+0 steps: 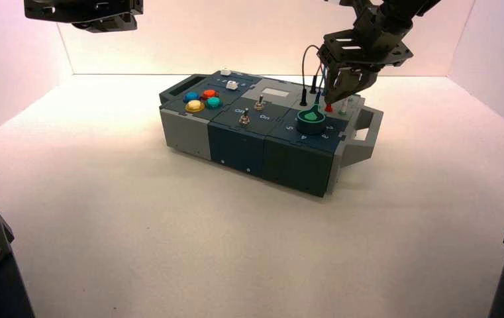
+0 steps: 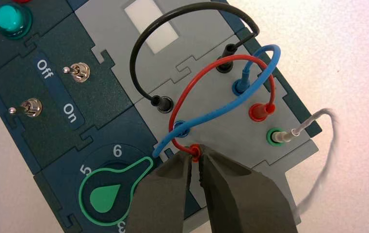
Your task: Insert the red wire.
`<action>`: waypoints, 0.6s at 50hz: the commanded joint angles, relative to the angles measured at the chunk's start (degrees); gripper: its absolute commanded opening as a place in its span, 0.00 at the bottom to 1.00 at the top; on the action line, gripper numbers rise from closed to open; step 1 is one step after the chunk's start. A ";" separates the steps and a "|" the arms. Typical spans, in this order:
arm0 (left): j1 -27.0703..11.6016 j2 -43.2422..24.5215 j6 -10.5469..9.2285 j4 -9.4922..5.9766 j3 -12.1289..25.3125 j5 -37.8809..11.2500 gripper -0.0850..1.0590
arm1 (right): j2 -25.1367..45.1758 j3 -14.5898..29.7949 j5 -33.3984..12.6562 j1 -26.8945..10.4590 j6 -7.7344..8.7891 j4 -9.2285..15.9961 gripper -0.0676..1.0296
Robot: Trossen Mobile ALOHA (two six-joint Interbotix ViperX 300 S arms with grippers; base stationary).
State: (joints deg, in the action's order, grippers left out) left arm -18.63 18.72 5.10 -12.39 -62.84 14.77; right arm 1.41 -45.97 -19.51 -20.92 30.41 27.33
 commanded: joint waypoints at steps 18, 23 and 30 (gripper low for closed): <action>-0.18 0.53 0.00 0.00 1.41 0.53 0.05 | -1.05 0.35 -1.32 -1.05 0.18 0.26 0.23; -0.26 0.53 0.00 0.00 1.41 0.53 0.05 | -1.49 0.35 -1.41 -1.05 0.18 0.26 0.23; -0.18 0.53 0.00 0.00 1.41 0.53 0.05 | -3.69 0.35 -2.55 -1.05 0.18 0.26 0.23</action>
State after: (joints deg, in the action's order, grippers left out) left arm -18.63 18.63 5.10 -12.39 -62.84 14.77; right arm 0.35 -45.97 -20.92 -20.92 30.41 27.33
